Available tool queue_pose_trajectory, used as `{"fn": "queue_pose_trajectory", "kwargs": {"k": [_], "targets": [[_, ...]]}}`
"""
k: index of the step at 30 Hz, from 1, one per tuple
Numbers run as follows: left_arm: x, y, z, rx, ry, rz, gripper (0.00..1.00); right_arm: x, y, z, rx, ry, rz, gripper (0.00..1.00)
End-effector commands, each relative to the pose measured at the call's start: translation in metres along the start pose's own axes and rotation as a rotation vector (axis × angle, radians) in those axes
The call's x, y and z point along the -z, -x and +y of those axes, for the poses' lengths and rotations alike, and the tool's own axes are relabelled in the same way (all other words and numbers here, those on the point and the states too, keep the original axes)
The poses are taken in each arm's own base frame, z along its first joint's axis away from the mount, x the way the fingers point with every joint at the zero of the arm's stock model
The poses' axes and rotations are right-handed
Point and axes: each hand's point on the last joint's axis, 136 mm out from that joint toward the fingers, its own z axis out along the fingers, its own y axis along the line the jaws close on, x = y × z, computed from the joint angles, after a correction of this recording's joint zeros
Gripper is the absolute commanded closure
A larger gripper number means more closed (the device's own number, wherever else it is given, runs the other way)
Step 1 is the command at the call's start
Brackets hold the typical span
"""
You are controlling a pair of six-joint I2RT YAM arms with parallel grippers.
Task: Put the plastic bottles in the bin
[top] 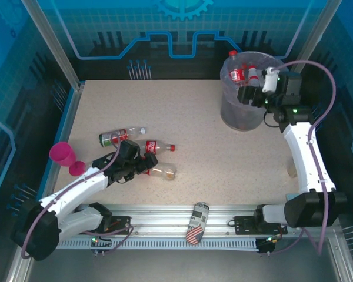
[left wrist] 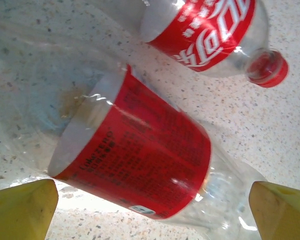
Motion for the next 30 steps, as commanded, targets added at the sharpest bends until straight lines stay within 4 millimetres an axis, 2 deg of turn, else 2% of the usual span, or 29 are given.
{"fn": "queue_pose_trajectory", "kwargs": {"k": [1,7,13,17,24,30], "targets": [[-0.009,0.004,0.014,0.061,0.038,-0.040,0.01,0.004,-0.011,0.022,-0.036,0.101,-0.013,0.12],[-0.022,0.007,0.019,0.089,0.043,-0.065,0.01,-0.002,-0.056,0.039,-0.051,0.163,0.082,0.12],[-0.031,0.005,0.015,0.070,0.026,-0.049,0.06,-0.003,-0.091,0.060,-0.063,0.233,0.141,0.12],[-0.037,0.002,0.013,0.053,0.011,-0.030,0.09,-0.005,-0.110,0.063,-0.090,0.246,0.168,0.12],[-0.045,-0.004,0.014,0.044,0.006,-0.004,0.07,-0.006,-0.118,0.065,-0.098,0.246,0.186,0.12],[-0.038,-0.004,0.009,0.026,-0.020,-0.007,0.19,-0.004,-0.114,0.066,-0.101,0.242,0.179,0.12]]}}
